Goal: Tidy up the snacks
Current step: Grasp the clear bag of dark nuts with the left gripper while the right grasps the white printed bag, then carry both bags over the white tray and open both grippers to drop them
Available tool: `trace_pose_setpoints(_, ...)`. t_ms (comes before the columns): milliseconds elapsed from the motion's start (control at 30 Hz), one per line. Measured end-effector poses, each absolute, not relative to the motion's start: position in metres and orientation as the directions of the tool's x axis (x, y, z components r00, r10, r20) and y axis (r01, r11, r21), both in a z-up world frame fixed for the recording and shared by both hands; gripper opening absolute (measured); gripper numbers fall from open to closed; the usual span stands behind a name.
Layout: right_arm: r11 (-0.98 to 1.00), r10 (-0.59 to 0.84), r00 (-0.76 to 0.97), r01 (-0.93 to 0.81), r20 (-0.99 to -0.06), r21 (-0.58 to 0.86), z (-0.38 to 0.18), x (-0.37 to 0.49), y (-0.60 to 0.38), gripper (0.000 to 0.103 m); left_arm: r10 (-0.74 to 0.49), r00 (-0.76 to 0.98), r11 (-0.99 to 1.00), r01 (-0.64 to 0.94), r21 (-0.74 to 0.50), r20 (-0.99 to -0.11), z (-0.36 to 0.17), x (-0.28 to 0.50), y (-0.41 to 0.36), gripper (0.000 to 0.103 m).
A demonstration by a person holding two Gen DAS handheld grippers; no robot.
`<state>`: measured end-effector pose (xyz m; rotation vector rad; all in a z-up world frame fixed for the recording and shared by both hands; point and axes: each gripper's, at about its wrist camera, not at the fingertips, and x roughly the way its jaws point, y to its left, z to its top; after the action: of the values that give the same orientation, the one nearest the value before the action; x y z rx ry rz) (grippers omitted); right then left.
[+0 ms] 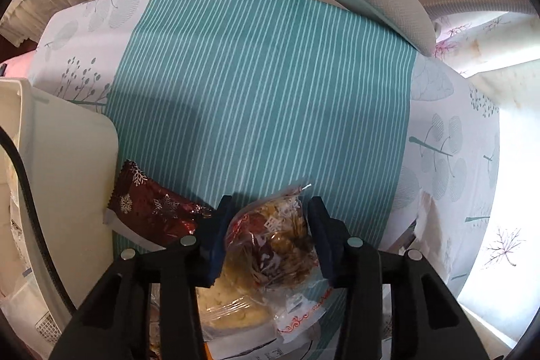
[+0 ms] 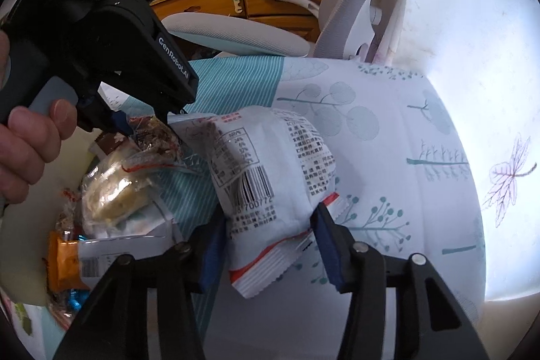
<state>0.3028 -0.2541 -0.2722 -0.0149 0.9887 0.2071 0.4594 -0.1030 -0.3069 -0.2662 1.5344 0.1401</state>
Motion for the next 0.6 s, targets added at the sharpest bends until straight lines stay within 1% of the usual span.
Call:
trace_pose_setpoints(100, 0.978, 0.189, 0.513, -0.177, -0.837, 0.112, -0.269, 0.301, -0.255, 0.044, -0.088, 0.03, 0.961, -0.259, -0.093, -0.996, -0.302, 0.455, -0.092, 0.042)
trace_pose_setpoints(400, 0.974, 0.224, 0.441, -0.138, -0.869, 0.181, -0.262, 0.286, -0.263, 0.042, -0.135, 0.004, 0.952, -0.278, -0.131, -0.991, -0.303, 0.443, -0.077, 0.037)
trace_pose_setpoints(600, 0.971, 0.238, 0.392, -0.11, -0.889, 0.212, -0.257, 0.27, -0.271, 0.041, -0.146, 0.008, 0.956, -0.254, -0.143, -0.989, -0.286, 0.427, -0.083, 0.037)
